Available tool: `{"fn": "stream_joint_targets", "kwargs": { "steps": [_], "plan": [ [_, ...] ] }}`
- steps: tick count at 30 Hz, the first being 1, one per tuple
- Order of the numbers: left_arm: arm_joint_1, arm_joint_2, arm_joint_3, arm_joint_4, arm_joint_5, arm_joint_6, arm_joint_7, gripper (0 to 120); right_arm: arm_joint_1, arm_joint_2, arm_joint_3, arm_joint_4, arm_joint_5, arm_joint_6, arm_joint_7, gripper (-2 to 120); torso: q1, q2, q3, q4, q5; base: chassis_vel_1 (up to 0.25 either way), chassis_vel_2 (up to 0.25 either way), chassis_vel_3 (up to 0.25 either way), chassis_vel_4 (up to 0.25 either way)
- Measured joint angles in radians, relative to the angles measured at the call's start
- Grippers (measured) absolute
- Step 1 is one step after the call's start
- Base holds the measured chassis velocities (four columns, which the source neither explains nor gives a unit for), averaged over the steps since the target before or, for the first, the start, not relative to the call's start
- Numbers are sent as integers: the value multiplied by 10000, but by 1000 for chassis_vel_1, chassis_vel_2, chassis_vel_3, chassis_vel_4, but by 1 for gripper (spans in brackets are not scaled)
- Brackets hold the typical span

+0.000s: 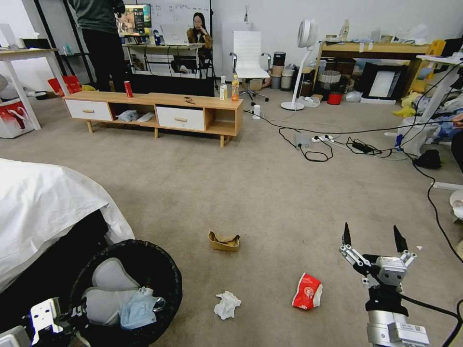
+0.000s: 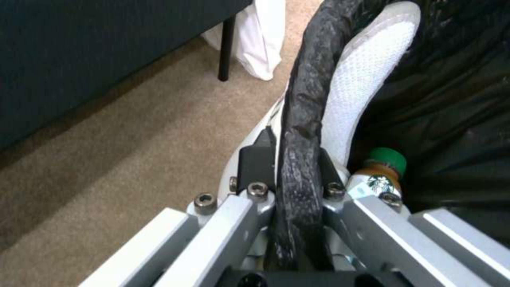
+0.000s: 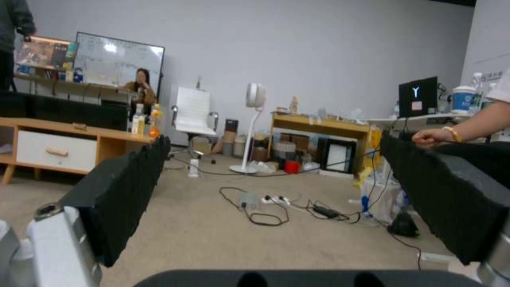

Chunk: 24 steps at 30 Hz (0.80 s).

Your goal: Pick up the trash bin and place the garbage on the floor into it.

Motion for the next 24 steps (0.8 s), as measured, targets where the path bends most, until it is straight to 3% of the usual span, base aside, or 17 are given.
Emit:
{"fn": "stream_joint_targets", "kwargs": {
  "steps": [24],
  "plan": [
    [-30,37,-8,72,-74,0,-12,3,65,27,-30,-36,-20,-76,12,100,0,0,0,0,0,0,0,0,0]
  ]
}}
